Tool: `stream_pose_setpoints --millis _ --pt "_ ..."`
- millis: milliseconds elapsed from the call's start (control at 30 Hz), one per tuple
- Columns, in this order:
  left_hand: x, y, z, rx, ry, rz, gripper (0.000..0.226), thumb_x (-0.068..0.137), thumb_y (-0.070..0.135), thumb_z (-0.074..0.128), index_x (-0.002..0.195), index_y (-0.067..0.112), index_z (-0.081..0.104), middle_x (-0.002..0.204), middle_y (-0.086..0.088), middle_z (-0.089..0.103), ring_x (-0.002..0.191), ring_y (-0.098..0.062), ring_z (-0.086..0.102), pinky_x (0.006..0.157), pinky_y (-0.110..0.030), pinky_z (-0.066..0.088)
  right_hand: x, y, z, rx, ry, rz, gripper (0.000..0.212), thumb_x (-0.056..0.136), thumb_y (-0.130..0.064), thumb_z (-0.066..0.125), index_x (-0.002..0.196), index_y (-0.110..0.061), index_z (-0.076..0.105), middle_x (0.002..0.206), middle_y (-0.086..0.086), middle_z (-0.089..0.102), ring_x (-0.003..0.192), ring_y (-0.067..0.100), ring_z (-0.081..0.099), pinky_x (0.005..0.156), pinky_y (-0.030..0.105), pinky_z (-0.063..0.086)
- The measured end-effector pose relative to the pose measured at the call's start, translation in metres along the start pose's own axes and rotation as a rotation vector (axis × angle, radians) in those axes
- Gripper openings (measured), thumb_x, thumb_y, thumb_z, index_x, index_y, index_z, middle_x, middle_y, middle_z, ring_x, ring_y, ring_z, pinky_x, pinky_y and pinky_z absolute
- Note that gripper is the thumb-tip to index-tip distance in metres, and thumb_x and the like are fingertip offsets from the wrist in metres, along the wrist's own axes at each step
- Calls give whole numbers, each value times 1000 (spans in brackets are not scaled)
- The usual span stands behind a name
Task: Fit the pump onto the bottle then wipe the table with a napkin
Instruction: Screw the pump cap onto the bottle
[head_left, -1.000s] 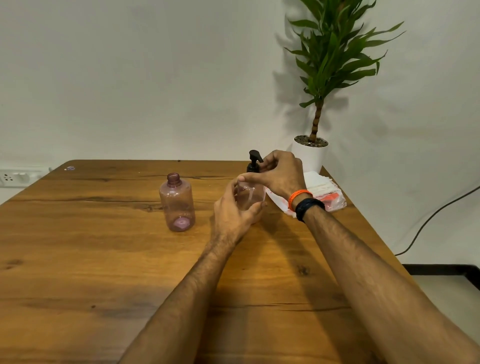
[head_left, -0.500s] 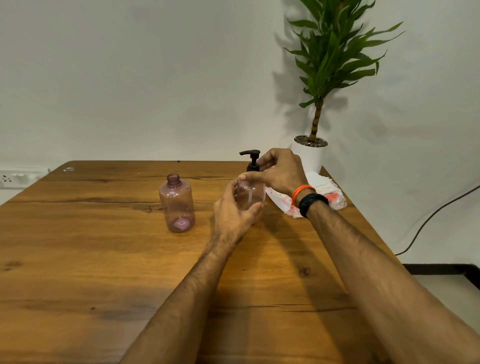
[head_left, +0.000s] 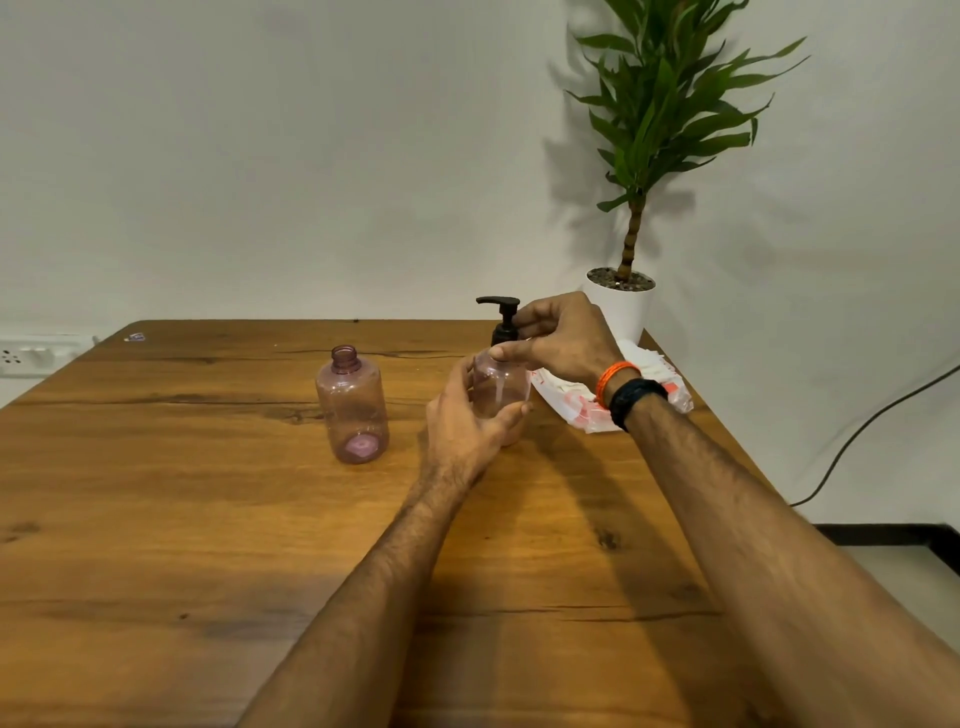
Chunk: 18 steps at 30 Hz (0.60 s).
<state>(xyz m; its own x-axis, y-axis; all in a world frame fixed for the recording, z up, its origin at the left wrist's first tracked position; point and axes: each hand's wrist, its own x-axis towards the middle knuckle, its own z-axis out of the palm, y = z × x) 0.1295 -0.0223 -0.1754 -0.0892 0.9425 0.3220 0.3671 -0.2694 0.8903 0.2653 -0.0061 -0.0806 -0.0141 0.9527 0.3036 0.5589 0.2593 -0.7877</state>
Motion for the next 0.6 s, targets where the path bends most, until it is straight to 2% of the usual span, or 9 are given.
stream_pose_setpoints --millis 100,167,233,333,400,500,567,600 --pt "2 0 1 -8 -2 -19 77 67 40 84 133 31 47 122 7 60 100 -4 49 80 -21 45 -1 2 -2 0 -64 -27 45 71 -19 85 113 -12 71 99 1 75 92 14 71 85 36 59" --pt "4 -1 2 -7 -3 -31 78 67 40 84 135 31 45 128 3 60 102 -5 49 84 -27 47 -2 2 -3 4 -97 -29 42 74 -14 82 114 -11 70 105 4 74 97 17 71 90 42 57" --pt "3 -2 2 -7 -1 -27 78 66 40 84 134 32 46 128 3 60 103 -5 50 84 -27 47 -1 1 -2 3 -73 -28 42 70 -17 86 108 -12 72 99 3 75 91 15 72 82 38 60" --pt "3 -3 3 -4 4 -23 77 66 41 84 132 33 46 127 4 62 107 -8 55 87 -32 51 -2 1 2 21 19 9 39 57 -29 93 87 -17 70 78 -1 74 71 9 71 57 21 57" --pt "3 -3 3 7 7 -33 77 66 42 84 133 34 46 127 4 61 105 -4 49 85 -29 47 -3 0 5 7 65 2 40 53 -36 93 79 -20 67 72 -5 71 65 5 69 54 19 55" --pt "3 -3 4 17 8 -34 76 68 41 83 133 34 46 128 5 60 97 2 38 78 -24 37 -3 -2 4 -52 30 -6 51 56 -44 90 92 -17 67 83 -6 69 79 11 68 68 27 58" --pt "3 -3 4 8 0 -33 76 68 39 83 133 34 46 128 5 60 99 1 40 78 -24 37 -2 -1 -1 -29 -85 7 56 65 -38 87 111 -14 66 105 -3 69 97 17 66 79 33 57" --pt "3 -2 4 3 2 -34 76 68 39 84 133 33 46 128 5 60 99 -1 42 78 -24 37 -1 0 -4 9 -141 7 55 70 -31 85 119 -14 65 113 -1 69 102 19 66 78 32 57"
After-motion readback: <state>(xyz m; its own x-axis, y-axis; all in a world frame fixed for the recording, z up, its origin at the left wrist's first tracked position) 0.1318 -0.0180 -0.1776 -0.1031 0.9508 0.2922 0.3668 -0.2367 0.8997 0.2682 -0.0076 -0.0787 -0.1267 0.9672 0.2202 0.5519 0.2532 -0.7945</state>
